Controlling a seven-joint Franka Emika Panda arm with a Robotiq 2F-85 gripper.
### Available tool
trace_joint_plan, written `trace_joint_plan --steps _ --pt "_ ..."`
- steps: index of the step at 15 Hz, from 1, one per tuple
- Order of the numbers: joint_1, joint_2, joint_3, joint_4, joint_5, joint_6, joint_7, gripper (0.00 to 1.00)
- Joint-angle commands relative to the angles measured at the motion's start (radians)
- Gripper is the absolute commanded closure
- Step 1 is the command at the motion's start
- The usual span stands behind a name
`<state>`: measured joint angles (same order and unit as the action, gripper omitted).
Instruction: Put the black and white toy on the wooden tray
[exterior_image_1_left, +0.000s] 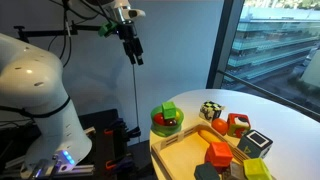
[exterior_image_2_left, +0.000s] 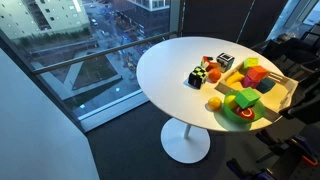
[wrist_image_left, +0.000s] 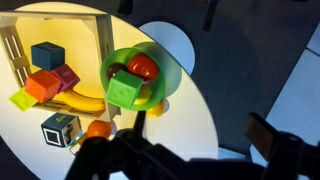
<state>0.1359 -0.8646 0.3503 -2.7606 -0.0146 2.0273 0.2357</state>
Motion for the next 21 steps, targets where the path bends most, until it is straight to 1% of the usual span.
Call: trace_joint_plan --steps 1,8,11,14,21 --pt "0.017 0.005 -0.016 0.002 -0.015 -0.002 0.013 0.0" --pt "0.01 0.012 -0.018 0.004 -0.02 0.006 0.012 0.0" --pt "-0.021 0.037 -0.035 0.013 -0.036 0.038 0.013 0.0" --pt "-0.059 0.071 -0.059 0.024 -0.053 0.098 0.018 0.0" --pt "-0.152 0.207 -0.097 0.072 -0.065 0.248 0.043 0.0"
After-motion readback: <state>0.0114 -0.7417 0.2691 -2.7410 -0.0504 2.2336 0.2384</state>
